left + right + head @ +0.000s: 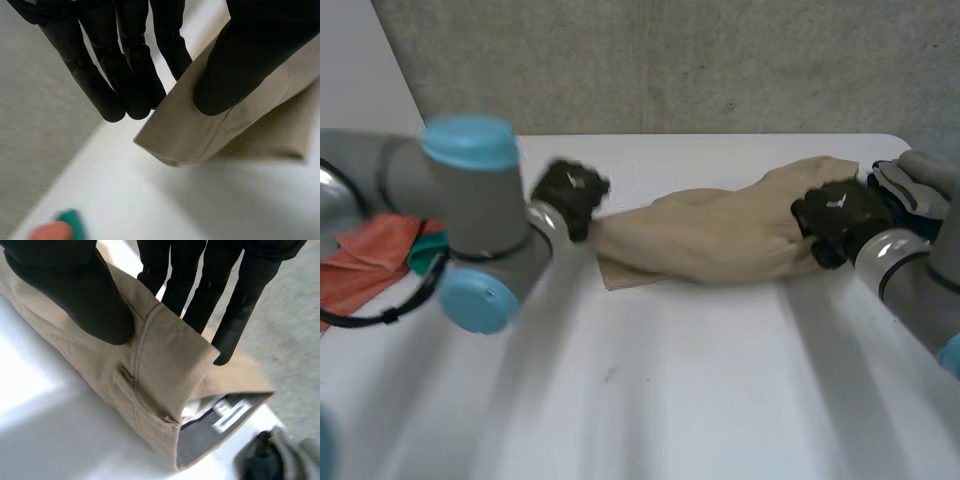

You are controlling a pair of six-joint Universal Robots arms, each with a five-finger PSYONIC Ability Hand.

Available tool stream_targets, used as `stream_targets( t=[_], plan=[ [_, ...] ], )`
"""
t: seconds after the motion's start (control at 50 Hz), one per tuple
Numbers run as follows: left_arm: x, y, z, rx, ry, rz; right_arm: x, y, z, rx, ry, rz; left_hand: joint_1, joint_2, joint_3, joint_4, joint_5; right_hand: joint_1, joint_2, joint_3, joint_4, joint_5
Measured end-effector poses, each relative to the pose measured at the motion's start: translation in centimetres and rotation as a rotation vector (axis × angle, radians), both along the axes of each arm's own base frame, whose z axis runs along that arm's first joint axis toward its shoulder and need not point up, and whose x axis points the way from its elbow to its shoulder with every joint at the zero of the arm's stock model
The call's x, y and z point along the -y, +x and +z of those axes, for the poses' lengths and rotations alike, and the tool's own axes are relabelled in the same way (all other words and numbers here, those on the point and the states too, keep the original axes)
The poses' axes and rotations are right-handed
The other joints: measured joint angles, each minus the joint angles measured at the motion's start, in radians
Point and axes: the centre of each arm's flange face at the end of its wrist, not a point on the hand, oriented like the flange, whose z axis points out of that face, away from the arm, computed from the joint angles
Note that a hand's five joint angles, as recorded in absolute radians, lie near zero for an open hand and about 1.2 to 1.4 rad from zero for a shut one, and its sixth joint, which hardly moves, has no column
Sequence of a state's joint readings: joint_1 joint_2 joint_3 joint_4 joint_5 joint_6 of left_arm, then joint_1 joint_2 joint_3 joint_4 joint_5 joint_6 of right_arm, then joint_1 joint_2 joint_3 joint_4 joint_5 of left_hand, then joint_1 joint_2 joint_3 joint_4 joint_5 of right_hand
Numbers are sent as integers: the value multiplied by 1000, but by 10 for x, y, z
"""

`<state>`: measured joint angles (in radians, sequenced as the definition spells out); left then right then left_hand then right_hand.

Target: Fold the laundry.

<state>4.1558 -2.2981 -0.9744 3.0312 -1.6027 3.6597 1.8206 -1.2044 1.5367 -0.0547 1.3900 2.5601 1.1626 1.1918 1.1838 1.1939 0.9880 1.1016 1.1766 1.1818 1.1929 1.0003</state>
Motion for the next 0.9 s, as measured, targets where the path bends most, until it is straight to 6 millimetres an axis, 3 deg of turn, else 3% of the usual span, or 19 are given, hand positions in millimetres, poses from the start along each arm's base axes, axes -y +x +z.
stream_targets(
  t=[0.1, 0.12, 0.2, 0.26, 0.32, 0.44, 0.56, 0.62, 0.66, 0.7, 0.74, 0.82, 0.84, 0.9],
  plan=[
    [-18, 18, 80, -163, -89, 31, -4, 0, 45, 29, -89, -5, 0, 1, 0, 0, 0, 0, 0, 0, 0, 3],
    [-26, 26, 106, -222, -122, 34, -6, -1, 61, 39, -118, -5, 0, 2, 2, 0, 0, 0, 0, 0, 0, 3],
    [-52, 43, 157, -328, -172, 21, -17, -4, 98, 54, -165, -4, 0, 2, 2, 1, 0, 0, 0, 0, 0, 8],
    [-69, 52, 171, -337, -157, 3, -26, -6, 114, 44, -160, 3, 0, 2, 2, 1, 0, 0, 0, 0, 0, 11],
    [-83, 57, 168, -290, -91, -20, -33, -6, 117, 11, -124, 23, 0, 2, 2, 1, 0, 0, 0, 0, 0, 12],
    [-87, 53, 124, -131, 114, -42, -37, 5, 87, -99, -1, 98, 0, 2, 2, 1, 6, 0, 0, 0, 1, 15],
    [-52, 37, 66, -31, 221, 4, -23, 23, 38, -192, 106, 133, 0, 3, 3, 1, 6, 0, 0, 5, 1, 17],
    [-30, 30, 56, -36, 184, 33, -11, 33, 27, -202, 94, 117, 0, 3, 3, 1, 6, 0, 0, 5, 2, 17],
    [-11, 25, 63, -72, 108, 52, 6, 44, 27, -183, 30, 91, 0, 3, 3, 1, 6, 0, 0, 5, 2, 17],
    [4, 21, 77, -120, 24, 60, 20, 53, 35, -148, -47, 63, 0, 3, 3, 1, 6, 0, 1, 5, 3, 17],
    [16, 18, 106, -197, -99, 57, 37, 62, 56, -79, -174, 24, 0, 4, 3, 2, 6, 0, 3, 5, 3, 17],
    [26, 19, 188, -395, -420, 30, 63, 73, 125, 141, -510, -57, 0, 4, 3, 4, 6, 0, 3, 5, 3, 17],
    [24, 22, 213, -451, -515, 21, 66, 74, 148, 211, -607, -72, 0, 4, 3, 4, 6, 0, 3, 5, 3, 17],
    [15, 31, 262, -557, -705, 2, 62, 73, 194, 350, -802, -83, 0, 4, 3, 4, 6, 0, 3, 5, 3, 17]
  ],
)
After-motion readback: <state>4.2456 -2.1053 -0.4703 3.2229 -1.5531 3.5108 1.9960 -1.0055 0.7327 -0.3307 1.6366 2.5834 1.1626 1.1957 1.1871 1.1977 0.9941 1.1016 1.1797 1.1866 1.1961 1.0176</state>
